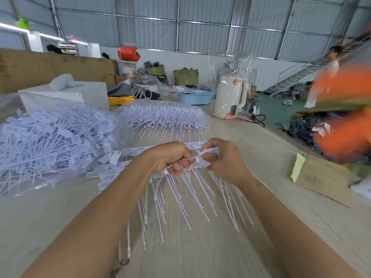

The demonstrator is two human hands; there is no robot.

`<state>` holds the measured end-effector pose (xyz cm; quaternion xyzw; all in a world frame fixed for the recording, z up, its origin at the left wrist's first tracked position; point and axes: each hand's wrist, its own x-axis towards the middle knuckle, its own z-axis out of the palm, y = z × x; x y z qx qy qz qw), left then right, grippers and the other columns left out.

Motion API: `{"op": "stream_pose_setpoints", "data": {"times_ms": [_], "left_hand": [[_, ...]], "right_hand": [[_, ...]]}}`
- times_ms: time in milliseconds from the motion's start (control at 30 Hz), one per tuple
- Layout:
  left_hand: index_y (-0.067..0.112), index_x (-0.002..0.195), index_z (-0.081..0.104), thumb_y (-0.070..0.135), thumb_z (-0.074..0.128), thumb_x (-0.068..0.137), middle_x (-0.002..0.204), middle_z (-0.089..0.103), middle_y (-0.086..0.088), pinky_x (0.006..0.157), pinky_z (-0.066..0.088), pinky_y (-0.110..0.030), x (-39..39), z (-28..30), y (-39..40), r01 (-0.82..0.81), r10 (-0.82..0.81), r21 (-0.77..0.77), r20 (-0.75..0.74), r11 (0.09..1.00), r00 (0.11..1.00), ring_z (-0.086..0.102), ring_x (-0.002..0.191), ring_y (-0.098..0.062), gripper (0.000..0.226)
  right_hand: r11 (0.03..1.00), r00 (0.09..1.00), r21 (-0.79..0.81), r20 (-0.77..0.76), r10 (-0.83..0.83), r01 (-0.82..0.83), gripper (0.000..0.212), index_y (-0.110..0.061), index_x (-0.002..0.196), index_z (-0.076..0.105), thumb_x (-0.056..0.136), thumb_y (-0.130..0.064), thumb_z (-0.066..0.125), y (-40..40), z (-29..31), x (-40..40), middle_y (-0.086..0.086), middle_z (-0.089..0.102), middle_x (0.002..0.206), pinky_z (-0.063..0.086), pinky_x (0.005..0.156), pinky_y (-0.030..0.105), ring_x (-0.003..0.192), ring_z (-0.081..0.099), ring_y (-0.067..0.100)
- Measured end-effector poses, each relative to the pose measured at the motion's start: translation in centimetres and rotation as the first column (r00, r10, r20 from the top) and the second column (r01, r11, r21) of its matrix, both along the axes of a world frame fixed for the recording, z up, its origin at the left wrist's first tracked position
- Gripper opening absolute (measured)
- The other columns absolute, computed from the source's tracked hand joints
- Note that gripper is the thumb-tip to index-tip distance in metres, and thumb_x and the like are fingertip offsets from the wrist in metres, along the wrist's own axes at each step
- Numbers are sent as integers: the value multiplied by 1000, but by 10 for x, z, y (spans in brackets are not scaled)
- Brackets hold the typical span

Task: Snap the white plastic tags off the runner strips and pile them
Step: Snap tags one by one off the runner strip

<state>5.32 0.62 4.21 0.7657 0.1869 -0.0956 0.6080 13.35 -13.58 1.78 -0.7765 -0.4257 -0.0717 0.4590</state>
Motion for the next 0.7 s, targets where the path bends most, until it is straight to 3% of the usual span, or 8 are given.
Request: {"op": "stream_pose_setpoints", "data": {"times_ms": [67, 133, 200, 267, 367, 500, 600, 700], "left_hand": [[12, 70, 48, 14, 44, 96, 45, 34, 4, 42, 25, -19, -4, 3, 0, 53, -51, 72, -22, 996, 998, 25, 38, -7, 26], [10, 68, 50, 11, 47, 95, 45, 40, 3, 42, 24, -19, -7, 6, 1, 41, -44, 125, 16, 991, 999, 30, 37, -8, 27], [6, 71, 56, 9, 50, 94, 53, 52, 0, 42, 32, -18, -8, 7, 2, -9, -13, 216, 100, 976, 995, 43, 44, -9, 24], [2, 84, 61, 2, 48, 92, 69, 59, -2, 47, 41, -18, -8, 7, -2, 26, -56, 287, 95, 958, 994, 52, 55, -9, 15], [2, 100, 61, -13, 40, 85, 84, 59, -5, 47, 42, -18, -8, 6, -8, 132, -136, 346, -14, 929, 991, 55, 53, -7, 30], [10, 99, 65, -16, 41, 83, 92, 53, -14, 59, 37, -29, -10, 5, -7, 197, -201, 429, -38, 881, 979, 48, 69, -22, 39], [9, 101, 65, -15, 46, 86, 93, 56, -12, 66, 43, -28, -10, 3, -5, 170, -180, 453, -22, 875, 983, 53, 77, -20, 35], [2, 104, 61, -13, 53, 86, 86, 57, -7, 75, 47, -29, -10, 2, -5, 141, -160, 438, 7, 888, 987, 57, 75, -18, 25]], "right_hand": [[990, 990, -33, 13, -137, 138, 14, -2, 85, 66, 78, 9, 63, -7, 2, 9, 5, 63, 83, 52, 69, 29, 77, 61, 22], [968, 926, 152, -352, -136, 200, 12, -1, 85, 65, 80, 10, 63, -20, 7, 23, 10, 63, 80, 56, 57, 27, 68, 64, 22], [889, 715, 396, -689, 122, 230, 8, 5, 90, 64, 83, 8, 62, -30, 17, 30, 9, 61, 65, 51, 46, 19, 48, 60, 14], [852, 596, 483, -752, 284, 203, 10, 9, 95, 62, 85, 8, 59, -34, 22, 32, 6, 62, 53, 47, 43, 16, 40, 55, 11], [878, 532, 465, -775, 341, 116, 7, 7, 90, 64, 84, 8, 59, -30, 25, 23, 8, 66, 55, 47, 43, 13, 42, 58, 10], [934, 554, 357, -772, 313, -30, 5, 9, 87, 64, 82, 8, 62, -20, 17, 9, 7, 66, 58, 49, 47, 13, 47, 61, 9], [975, 676, 205, -706, 209, -87, 3, 3, 81, 63, 82, 5, 65, -12, 9, 0, 4, 60, 59, 47, 48, 19, 49, 56, 10], [987, 707, 118, -689, 158, -106, 3, 0, 83, 63, 83, 1, 66, -8, 4, -4, 4, 61, 67, 46, 56, 23, 58, 57, 12]]}}
